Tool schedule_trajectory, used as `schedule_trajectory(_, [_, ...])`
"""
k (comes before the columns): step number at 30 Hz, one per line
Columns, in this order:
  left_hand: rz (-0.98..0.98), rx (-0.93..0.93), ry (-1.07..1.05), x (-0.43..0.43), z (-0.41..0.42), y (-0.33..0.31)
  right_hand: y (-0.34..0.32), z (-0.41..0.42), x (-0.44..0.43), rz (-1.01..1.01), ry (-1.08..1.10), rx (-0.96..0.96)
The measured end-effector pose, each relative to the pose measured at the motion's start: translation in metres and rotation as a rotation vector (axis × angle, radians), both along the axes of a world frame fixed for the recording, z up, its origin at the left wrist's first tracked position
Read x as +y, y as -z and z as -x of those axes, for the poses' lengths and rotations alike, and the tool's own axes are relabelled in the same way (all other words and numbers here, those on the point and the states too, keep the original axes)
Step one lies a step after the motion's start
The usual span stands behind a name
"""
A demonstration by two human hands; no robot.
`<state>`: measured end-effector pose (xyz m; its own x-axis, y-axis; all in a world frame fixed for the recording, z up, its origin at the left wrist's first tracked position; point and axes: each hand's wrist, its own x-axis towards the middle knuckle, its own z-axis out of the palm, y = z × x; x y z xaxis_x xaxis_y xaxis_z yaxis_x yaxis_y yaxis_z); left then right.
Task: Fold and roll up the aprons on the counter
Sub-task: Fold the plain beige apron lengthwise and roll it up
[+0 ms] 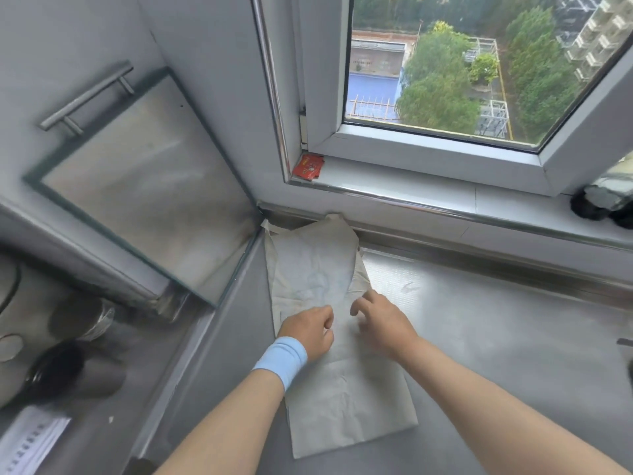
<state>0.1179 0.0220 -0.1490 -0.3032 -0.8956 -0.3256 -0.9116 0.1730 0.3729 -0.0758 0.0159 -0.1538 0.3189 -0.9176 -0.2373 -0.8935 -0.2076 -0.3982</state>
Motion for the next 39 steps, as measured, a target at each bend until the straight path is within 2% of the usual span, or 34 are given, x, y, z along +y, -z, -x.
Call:
schedule_trajectory(3, [-0.038, -0.01, 0.018, 0.038, -0.001, -0.004, -0.011, 0.003, 0.034, -0.081, -0.146, 0.078])
schedule_trajectory(8, [-0.126, -0.05, 0.06, 0.097, 0.006, -0.003, -0.018, 0.003, 0.089, -0.185, -0.219, 0.117])
schedule_trajectory(13, [-0.133, -0.166, 0.121, 0.139, 0.009, 0.001, -0.013, 0.009, 0.133, -0.078, -0.491, 0.363])
schedule_trajectory(18, [-0.123, -0.181, 0.093, 0.151, 0.007, -0.003, 0.003, 0.017, 0.141, 0.054, -0.526, 0.467])
schedule_trajectory(21, [-0.122, -0.183, 0.08, 0.156, 0.007, -0.01, -0.015, 0.012, 0.147, 0.114, -0.427, 0.355])
schedule_trajectory(24, [-0.091, -0.181, 0.029, 0.152, 0.005, -0.027, -0.045, 0.012, 0.145, 0.069, -0.262, 0.196])
schedule_trajectory(26, [-0.145, -0.157, -0.034, 0.144, 0.003, -0.045, -0.065, 0.013, 0.142, 0.053, -0.216, 0.137])
schedule_trajectory(31, [-0.358, -0.209, 0.022, 0.127, -0.009, -0.089, -0.117, 0.019, 0.126, -0.395, -0.224, 0.363])
schedule_trajectory(34, [-0.452, -0.276, 0.062, 0.118, -0.015, -0.108, -0.134, 0.025, 0.114, -0.61, -0.102, 0.198])
schedule_trajectory(36, [-0.497, -0.257, 0.051, 0.107, -0.022, -0.112, -0.136, 0.026, 0.106, -0.686, -0.019, 0.081])
schedule_trajectory(39, [-0.451, -0.188, -0.012, 0.087, -0.034, -0.108, -0.118, 0.03, 0.088, -0.578, 0.086, -0.072])
